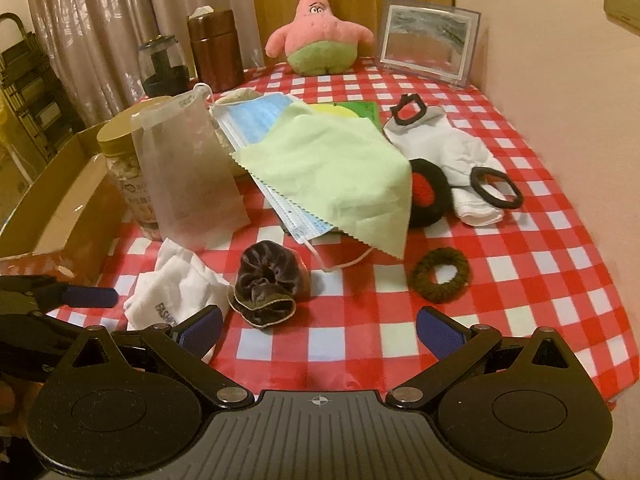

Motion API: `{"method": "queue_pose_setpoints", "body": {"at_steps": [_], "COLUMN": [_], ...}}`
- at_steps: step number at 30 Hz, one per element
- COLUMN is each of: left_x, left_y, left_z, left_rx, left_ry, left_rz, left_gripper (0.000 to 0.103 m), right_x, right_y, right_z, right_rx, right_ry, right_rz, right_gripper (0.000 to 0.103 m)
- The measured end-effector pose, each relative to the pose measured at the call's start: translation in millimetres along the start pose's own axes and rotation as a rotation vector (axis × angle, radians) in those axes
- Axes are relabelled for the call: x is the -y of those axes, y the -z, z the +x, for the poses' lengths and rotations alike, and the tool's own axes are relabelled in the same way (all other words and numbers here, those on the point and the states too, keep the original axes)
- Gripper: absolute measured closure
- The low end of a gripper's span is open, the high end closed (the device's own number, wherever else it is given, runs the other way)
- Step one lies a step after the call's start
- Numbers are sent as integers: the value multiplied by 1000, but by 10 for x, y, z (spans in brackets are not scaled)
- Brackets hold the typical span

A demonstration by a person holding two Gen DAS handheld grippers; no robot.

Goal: Organize soft objects
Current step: 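Grasp the white cloth with the left gripper while the right gripper grasps the brown velvet scrunchie, then carry the white cloth and scrunchie into the cardboard box and open both grippers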

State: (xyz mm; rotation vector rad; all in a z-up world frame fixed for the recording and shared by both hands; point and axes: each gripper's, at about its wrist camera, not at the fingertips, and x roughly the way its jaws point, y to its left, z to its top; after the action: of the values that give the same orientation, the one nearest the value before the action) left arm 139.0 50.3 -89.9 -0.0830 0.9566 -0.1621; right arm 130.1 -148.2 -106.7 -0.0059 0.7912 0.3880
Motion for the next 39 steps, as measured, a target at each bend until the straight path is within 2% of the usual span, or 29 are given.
{"method": "queue_pose_setpoints", "body": {"at_steps": [3, 7, 12, 14, 15, 17, 23, 32, 35, 37, 39], "left_x": [1, -8, -25, -30, -42, -62, -103, -218, -237, -237, -242], "left_y": [-8, -26, -33, -31, -32, -32, -32, -65, -71, -74, -78], "left_z": [78, 145, 167, 151, 145, 131, 68, -159, -225, -248, -268], "left_rx": [2, -1, -2, 1, 2, 2, 4, 46, 56, 60, 64], "left_ry": [0, 9, 15, 15, 17, 21, 31, 45, 47, 48, 52], "left_rz": [15, 30, 28, 24, 19, 15, 13, -27, -32, -36, -41], "left_gripper": [18, 25, 44, 55, 58, 71, 90, 94, 94, 94, 94], "right_x": [-19, -42, -82, -97, -104, -129, -225, -317, -337, -356, -361], "right_y": [-16, -21, -18, -24, -27, -33, -70, -115, -110, -99, -95], "right_z": [79, 170, 242, 275, 291, 318, 421, 613, 685, 708, 706], "right_rx": [-8, -22, -33, -36, -38, -42, -44, -45, -57, -57, -54], "right_ry": [-6, -9, -17, -23, -29, -37, -56, -39, -21, -10, -7], "right_rz": [-1, -5, -9, -11, -11, -15, -32, -55, -58, -71, -73], "right_gripper": [8, 12, 15, 16, 16, 17, 23, 40, 51, 54, 64]}}
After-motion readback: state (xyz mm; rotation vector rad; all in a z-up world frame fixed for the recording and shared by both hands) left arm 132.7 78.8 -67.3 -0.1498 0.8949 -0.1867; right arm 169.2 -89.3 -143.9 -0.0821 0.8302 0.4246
